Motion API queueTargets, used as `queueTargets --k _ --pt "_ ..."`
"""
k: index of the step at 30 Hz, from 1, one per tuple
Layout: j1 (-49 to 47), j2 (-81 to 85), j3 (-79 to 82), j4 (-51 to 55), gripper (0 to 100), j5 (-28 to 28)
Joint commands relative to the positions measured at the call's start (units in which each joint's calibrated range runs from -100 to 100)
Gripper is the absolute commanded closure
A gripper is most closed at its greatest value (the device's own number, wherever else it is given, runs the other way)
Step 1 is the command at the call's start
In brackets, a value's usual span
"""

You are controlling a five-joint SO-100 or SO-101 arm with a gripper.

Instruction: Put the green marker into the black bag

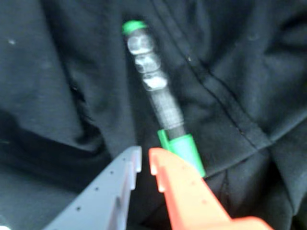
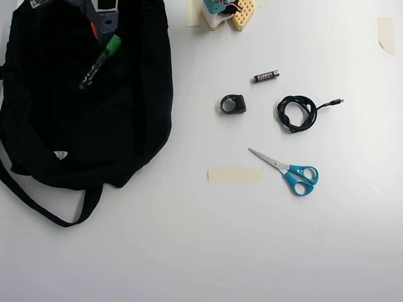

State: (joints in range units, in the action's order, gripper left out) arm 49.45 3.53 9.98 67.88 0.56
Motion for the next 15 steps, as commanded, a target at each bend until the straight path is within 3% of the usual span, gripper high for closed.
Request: queueTargets --k 1,7,10,13,15 --pt "-0.3 1.6 -0.5 -0.4 98 0.0" --pt "-0.1 1.6 -0.5 0.0 97 -0.1" --pt "-0.1 1.6 -0.5 0.0 85 -0.1" --pt "0.0 1.7 -0.5 0.0 84 -0.1" --pt "0.0 1.7 -0.4 0.2 73 0.0"
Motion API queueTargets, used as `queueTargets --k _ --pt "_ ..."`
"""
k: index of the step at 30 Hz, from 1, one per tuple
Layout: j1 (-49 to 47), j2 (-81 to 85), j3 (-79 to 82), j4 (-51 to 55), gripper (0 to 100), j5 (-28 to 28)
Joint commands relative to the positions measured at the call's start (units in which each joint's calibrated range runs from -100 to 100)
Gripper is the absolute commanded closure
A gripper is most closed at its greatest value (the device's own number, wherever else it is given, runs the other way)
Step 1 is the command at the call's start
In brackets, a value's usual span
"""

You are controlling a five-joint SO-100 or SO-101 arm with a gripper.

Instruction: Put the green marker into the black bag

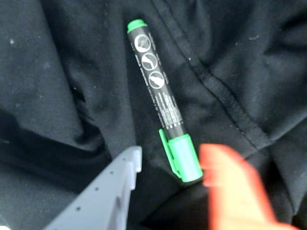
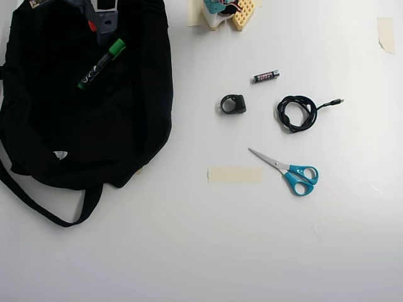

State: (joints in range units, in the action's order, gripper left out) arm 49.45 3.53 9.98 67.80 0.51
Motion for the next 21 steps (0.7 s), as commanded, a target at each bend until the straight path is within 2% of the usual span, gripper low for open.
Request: queueTargets --k 1,2,4,18,19,21 --pt "0.0 1.6 -0.1 1.4 65 0.1" --pt "0.0 1.6 0.6 1.4 62 0.0" --pt "-0.1 1.8 0.9 1.4 61 0.0" --pt "-4.0 2.9 -0.2 2.6 62 0.0" --pt "-4.1 3.1 -0.2 2.9 63 0.0" --pt "-5.6 6.7 -0.2 2.9 80 0.0"
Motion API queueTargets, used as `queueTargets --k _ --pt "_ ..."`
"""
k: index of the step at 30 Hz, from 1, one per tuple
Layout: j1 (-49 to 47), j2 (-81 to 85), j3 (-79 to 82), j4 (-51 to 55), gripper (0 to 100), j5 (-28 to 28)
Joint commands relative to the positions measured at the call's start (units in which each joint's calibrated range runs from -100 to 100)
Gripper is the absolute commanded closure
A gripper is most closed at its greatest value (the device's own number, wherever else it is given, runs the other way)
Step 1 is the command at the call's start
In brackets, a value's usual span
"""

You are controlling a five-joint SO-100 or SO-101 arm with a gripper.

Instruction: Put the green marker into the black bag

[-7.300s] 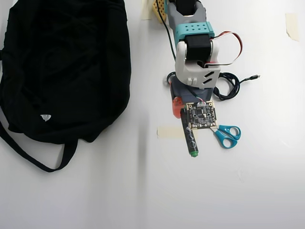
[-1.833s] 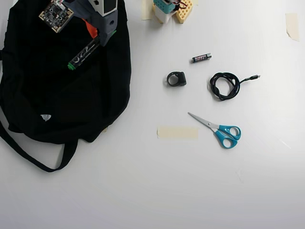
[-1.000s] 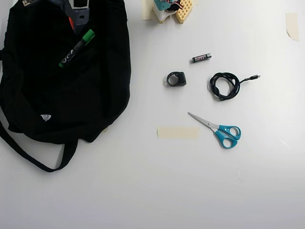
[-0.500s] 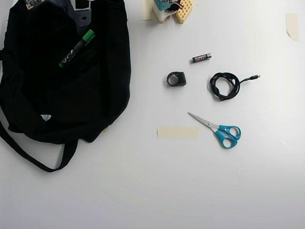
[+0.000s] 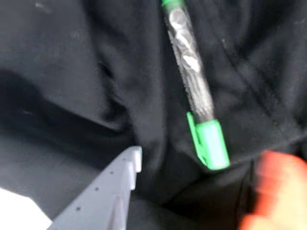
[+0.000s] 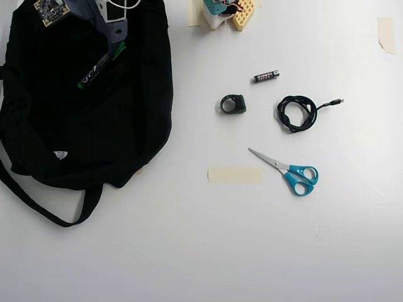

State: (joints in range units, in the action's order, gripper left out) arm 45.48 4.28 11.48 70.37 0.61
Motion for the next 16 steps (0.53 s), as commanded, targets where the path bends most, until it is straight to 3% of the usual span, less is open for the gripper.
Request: queueTargets --k 1,3,5,16 --pt "-3.2 8.3 -1.7 0.3 91 -0.1" --pt "-8.2 11.1 -0.8 0.4 98 -0.2" --pt "-13.7 13.2 -1.0 2.2 98 -2.9" --pt "-34.0 18.9 1.0 7.1 98 -2.3"
